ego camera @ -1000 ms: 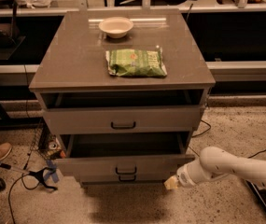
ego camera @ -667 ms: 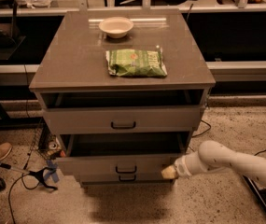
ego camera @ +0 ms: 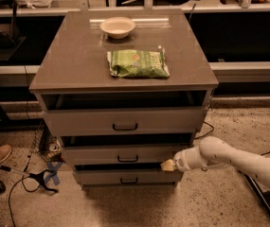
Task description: Close middle drawer
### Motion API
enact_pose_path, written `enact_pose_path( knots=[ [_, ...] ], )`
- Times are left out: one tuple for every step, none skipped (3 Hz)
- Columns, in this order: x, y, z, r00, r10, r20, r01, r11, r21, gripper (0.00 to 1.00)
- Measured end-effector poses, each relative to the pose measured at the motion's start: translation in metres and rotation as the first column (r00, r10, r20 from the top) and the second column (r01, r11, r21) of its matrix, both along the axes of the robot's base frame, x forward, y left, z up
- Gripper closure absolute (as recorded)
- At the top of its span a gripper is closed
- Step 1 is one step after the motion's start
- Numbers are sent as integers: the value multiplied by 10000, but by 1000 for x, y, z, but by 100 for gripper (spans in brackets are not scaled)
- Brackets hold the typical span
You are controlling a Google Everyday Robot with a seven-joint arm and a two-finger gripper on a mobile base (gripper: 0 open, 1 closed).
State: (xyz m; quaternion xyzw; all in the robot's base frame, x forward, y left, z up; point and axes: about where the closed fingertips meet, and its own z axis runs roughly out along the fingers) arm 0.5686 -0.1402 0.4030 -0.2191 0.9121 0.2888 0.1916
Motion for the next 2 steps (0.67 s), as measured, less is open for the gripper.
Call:
enact_pose_path(
  knots=[
    [15,-11,15,9976,-301,616,289,9994,192,100],
    [4,-35,31,9946,-546,882,517,9981,339,100]
  ],
)
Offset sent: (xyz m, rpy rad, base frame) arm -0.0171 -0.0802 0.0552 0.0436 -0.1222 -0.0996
